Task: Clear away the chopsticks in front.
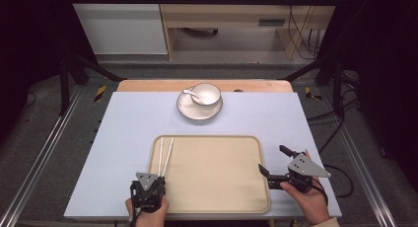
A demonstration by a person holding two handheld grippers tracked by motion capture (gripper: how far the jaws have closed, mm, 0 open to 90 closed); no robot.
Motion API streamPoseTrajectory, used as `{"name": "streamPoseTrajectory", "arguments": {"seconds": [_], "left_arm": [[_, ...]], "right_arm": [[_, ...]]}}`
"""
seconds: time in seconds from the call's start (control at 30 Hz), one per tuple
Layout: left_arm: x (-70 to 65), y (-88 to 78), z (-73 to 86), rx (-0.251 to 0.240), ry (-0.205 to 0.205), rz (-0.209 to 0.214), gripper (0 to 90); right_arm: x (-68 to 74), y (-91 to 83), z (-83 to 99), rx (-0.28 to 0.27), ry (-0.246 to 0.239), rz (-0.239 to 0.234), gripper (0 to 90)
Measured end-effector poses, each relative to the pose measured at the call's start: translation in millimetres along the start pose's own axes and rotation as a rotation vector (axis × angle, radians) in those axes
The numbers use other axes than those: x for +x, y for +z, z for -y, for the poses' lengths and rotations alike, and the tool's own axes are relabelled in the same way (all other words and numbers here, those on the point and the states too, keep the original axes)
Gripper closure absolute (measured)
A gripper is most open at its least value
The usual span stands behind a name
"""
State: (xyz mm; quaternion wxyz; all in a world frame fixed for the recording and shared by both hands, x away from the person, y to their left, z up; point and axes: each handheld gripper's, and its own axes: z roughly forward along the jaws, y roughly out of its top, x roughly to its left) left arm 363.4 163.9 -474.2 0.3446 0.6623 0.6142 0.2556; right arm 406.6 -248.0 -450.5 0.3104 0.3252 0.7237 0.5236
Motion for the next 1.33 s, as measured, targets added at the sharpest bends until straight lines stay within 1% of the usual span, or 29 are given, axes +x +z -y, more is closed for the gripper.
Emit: {"name": "streamPoseTrajectory", "arguments": {"seconds": [0.13,0.2,0.23,0.3,0.37,0.4,0.47,0.5,0.53,0.63,0.67,0.7,0.73,0.77,0.8,0.83,0.87,0.9,0.93,0.97,1.0,1.07,1.1,1.13,1.17,1.23,1.3,1.33], "left_arm": [[0.0,2.2,1.9,-0.002,-0.007,0.003,84.7],[0.0,2.9,2.4,-0.003,-0.003,0.006,84.2],[-0.2,3.1,2.6,-0.007,-0.006,0.003,81.9],[-0.6,2.1,2.0,-0.015,0.004,-0.001,75.6],[-1.2,0.2,-0.1,-0.040,0.008,0.004,71.1],[-0.6,-1.9,-3.4,-0.068,0.014,0.015,68.2],[1.2,-3.5,-11.3,-0.086,0.050,0.037,61.4],[2.9,-3.9,-16.8,-0.101,0.074,0.052,58.8],[6.0,-4.2,-22.5,-0.122,0.105,0.056,56.9],[21.5,-1.7,-41.7,-0.162,0.186,0.073,47.0],[27.9,0.2,-48.6,-0.167,0.209,0.086,40.7],[34.7,2.6,-55.5,-0.170,0.228,0.110,40.7],[41.7,5.0,-62.1,-0.175,0.239,0.140,36.9],[48.8,7.8,-67.9,-0.189,0.256,0.166,33.3],[58.0,11.2,-74.7,-0.201,0.283,0.199,31.4],[63.3,13.2,-78.4,-0.215,0.300,0.216,27.8],[70.3,15.9,-82.8,-0.234,0.326,0.239,25.0],[79.6,19.2,-86.9,-0.262,0.361,0.275,22.3],[85.1,21.3,-88.7,-0.277,0.369,0.292,18.9],[92.3,24.1,-90.4,-0.289,0.371,0.319,17.2],[99.4,26.3,-90.8,-0.304,0.364,0.340,15.0],[112.5,28.6,-89.1,-0.330,0.323,0.378,10.6],[118.5,28.6,-86.8,-0.346,0.296,0.400,9.7],[123.8,28.4,-84.3,-0.357,0.259,0.432,9.6],[128.0,27.6,-82.6,-0.353,0.246,0.456,9.1],[134.5,24.6,-78.8,-0.356,0.251,0.471,6.6],[140.0,21.2,-75.4,-0.377,0.250,0.468,6.4],[142.3,19.9,-74.7,-0.383,0.240,0.462,5.9]], "right_arm": [[0.0,0.2,0.3,0.001,-0.001,0.000,5.5],[0.1,0.3,0.3,0.002,-0.001,-0.001,5.5],[0.2,0.3,0.3,0.002,0.000,0.000,5.5],[0.3,0.2,0.3,0.002,0.001,0.000,5.4],[0.1,-0.3,0.3,0.002,0.000,0.000,5.4],[0.0,-0.3,0.4,0.000,0.001,0.001,5.4],[-1.3,-0.4,0.8,0.000,-0.002,0.004,5.2],[-1.7,-0.7,1.0,0.001,0.000,0.008,5.2],[-2.5,-0.9,1.2,0.001,0.004,0.012,4.9],[-6.3,-1.8,2.3,0.003,0.015,0.035,4.5],[-9.4,-2.7,3.0,0.001,0.026,0.050,4.3],[-9.4,-2.7,3.0,0.001,0.026,0.050,4.3],[-11.1,-3.3,3.5,0.001,0.029,0.058,4.2],[-12.7,-3.4,4.0,0.003,0.031,0.071,4.2],[-14.7,-3.3,4.5,0.002,0.032,0.081,4.2],[-16.6,-3.9,4.7,0.001,0.039,0.090,4.1],[-17.5,-4.1,4.9,-0.005,0.042,0.094,4.1],[-18.6,-4.8,5.3,-0.005,0.043,0.100,4.0],[-19.7,-5.1,5.9,-0.010,0.042,0.108,3.9],[-20.2,-5.4,6.1,-0.011,0.039,0.112,3.8],[-21.0,-5.6,6.1,-0.015,0.032,0.117,3.8],[-22.1,-5.3,6.5,-0.020,0.031,0.128,3.6],[-22.5,-5.2,6.7,-0.018,0.031,0.133,3.6],[-23.0,-5.0,6.8,-0.018,0.033,0.137,3.6],[-23.4,-4.7,6.9,-0.019,0.036,0.139,3.5],[-24.6,-4.0,7.1,-0.026,0.051,0.147,3.4],[-26.3,-3.3,7.7,-0.024,0.057,0.161,3.4],[-26.5,-3.2,8.1,-0.019,0.063,0.167,3.4]]}}
